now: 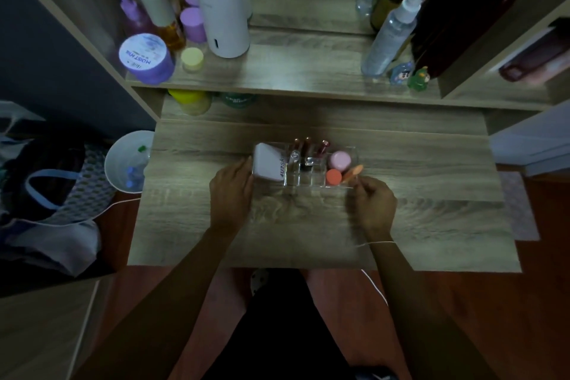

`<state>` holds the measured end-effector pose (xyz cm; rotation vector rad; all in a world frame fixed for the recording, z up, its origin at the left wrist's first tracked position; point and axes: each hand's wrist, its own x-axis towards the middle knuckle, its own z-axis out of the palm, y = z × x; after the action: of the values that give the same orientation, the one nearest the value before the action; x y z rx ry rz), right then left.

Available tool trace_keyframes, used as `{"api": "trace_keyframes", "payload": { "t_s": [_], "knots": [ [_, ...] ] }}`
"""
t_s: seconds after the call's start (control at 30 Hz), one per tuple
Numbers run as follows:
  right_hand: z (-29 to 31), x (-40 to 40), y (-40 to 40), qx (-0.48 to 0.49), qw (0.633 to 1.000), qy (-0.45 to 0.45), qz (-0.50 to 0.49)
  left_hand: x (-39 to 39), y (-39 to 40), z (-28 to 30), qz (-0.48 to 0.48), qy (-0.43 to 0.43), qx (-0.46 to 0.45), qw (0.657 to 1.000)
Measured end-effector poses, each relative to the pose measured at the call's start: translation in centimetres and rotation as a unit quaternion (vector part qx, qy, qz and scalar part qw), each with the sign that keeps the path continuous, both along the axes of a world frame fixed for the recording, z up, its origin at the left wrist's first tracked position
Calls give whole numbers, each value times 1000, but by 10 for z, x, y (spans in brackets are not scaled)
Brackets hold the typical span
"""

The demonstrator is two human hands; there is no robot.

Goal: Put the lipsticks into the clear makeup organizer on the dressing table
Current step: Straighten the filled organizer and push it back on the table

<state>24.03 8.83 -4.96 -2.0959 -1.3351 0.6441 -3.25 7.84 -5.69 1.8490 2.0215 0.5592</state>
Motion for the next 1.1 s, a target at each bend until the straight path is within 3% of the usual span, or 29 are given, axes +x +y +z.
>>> {"api": "trace_keyframes", "payload": {
  "t_s": [0.4,0.8,1.1],
  "knots": [
    [6,16,-13,23,998,-43,-31,20,0,11,-94,101,-35,990],
    [5,81,-4,11,1000,6,-15,86,6,10,-37,-68,-39,996],
    [-1,137,8,42,999,32,-6,138,20,-4,-55,-68,-11,996]
  ]
}}
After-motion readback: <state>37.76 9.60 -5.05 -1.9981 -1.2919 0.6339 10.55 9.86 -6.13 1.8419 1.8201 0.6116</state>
